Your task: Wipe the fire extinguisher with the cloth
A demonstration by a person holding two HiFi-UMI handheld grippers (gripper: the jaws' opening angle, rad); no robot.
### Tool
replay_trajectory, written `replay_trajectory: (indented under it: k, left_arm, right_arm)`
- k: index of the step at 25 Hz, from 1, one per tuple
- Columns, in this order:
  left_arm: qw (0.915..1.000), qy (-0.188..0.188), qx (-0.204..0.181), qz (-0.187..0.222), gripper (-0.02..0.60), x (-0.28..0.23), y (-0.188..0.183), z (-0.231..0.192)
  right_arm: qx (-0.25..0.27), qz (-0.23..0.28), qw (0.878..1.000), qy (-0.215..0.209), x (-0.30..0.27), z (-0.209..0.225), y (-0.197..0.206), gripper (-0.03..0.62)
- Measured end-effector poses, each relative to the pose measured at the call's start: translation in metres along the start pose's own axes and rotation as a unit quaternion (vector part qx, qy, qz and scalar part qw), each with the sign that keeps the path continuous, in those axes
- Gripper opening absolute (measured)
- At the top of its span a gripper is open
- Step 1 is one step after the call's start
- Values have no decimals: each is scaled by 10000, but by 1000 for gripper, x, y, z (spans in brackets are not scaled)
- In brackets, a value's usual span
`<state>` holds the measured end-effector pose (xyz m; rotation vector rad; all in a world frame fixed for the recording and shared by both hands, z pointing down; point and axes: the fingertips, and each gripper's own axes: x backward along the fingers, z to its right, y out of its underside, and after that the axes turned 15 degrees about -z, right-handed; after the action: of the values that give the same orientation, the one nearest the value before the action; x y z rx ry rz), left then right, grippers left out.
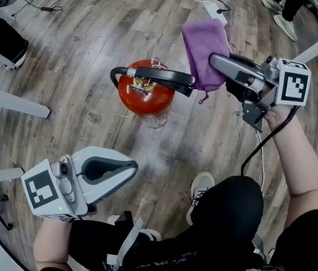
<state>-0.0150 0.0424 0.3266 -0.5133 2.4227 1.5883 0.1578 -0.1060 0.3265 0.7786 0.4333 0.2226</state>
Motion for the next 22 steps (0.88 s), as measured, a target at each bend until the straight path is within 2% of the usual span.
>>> replay_trajectory:
  k: [2,5,12,15,19,22]
  left_arm:
    - [9999,-42,64,-66,2,4,6,7]
    - [9997,-7,256,48,2,7,12,10]
    - [9956,36,870,354,2,1,32,-8]
    - [9944,23,979,393,2,-2,37,-15]
    - [9931,-49,1122,335,2,-5,48,-24]
    - [9906,-96,1329,308,2,-4,59,-30]
  right_arm:
    - [-178,-104,9997,-165,-21,8,5,72]
    - [-519,-258,9979,-304,-43,25,25,72]
    - [-1110,-299,9928,-341,-66,62,72,72]
    - [-1425,-268,9885,-420,-78,84,100,72]
    - [-2050,-376,9765,-557,-110,120,161,72]
    - [-2816,-492,9579,-270,-127,164,220,71]
